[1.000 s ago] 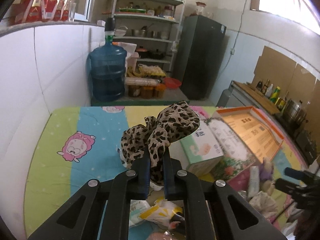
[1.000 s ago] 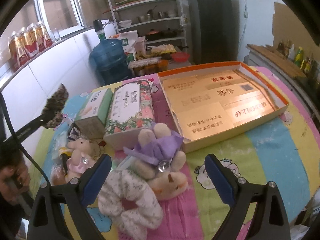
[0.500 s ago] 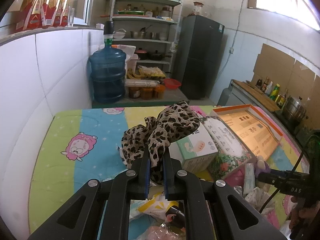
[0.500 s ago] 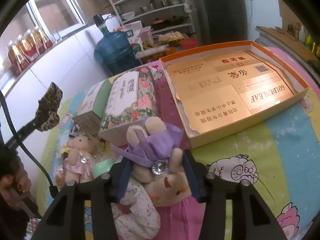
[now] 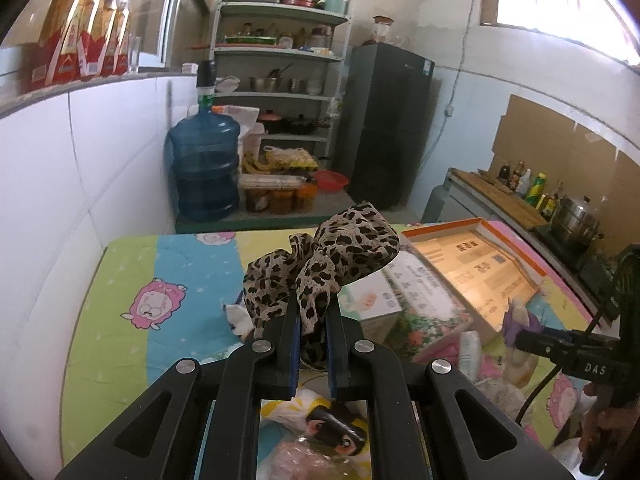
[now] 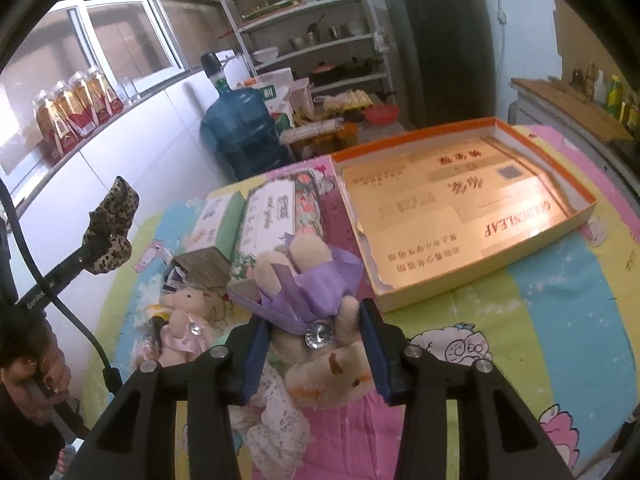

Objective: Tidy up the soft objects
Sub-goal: 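Carry the scrunchie with the left tool while the right tool carries the bunny over the orange box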

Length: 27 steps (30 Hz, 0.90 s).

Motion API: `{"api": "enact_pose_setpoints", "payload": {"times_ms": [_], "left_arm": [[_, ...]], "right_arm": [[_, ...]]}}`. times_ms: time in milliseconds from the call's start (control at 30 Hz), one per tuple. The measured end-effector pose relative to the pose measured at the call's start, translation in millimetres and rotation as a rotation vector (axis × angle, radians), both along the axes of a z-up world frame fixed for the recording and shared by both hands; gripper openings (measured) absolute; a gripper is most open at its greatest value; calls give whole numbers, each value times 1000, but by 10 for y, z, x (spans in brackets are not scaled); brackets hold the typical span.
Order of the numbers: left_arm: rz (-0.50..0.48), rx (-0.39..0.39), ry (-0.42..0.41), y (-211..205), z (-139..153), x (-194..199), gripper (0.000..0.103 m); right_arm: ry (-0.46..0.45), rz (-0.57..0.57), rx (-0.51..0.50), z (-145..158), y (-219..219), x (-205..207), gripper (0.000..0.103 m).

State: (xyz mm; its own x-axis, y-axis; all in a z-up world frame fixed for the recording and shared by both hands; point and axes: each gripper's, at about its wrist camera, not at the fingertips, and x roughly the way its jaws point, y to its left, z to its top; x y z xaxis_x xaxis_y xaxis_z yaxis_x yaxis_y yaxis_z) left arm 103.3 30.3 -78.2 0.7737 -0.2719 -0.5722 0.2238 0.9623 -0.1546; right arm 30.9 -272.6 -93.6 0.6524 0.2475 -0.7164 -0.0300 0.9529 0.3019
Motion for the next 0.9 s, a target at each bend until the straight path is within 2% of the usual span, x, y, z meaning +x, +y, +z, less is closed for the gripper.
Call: {"api": "enact_pose_setpoints", "payload": {"times_ms": [333, 567, 900], "left_arm": [[-76, -43, -15, -183, 269, -273, 9], [-176, -78, 23, -448, 308, -498, 9], [-351, -117, 81, -1143, 291, -661, 9]], "right_arm": [[-62, -24, -10, 314, -107, -302, 44], [-75, -66, -21, 403, -276, -507, 44], [-85, -145, -53, 496, -722, -706, 44]]}}
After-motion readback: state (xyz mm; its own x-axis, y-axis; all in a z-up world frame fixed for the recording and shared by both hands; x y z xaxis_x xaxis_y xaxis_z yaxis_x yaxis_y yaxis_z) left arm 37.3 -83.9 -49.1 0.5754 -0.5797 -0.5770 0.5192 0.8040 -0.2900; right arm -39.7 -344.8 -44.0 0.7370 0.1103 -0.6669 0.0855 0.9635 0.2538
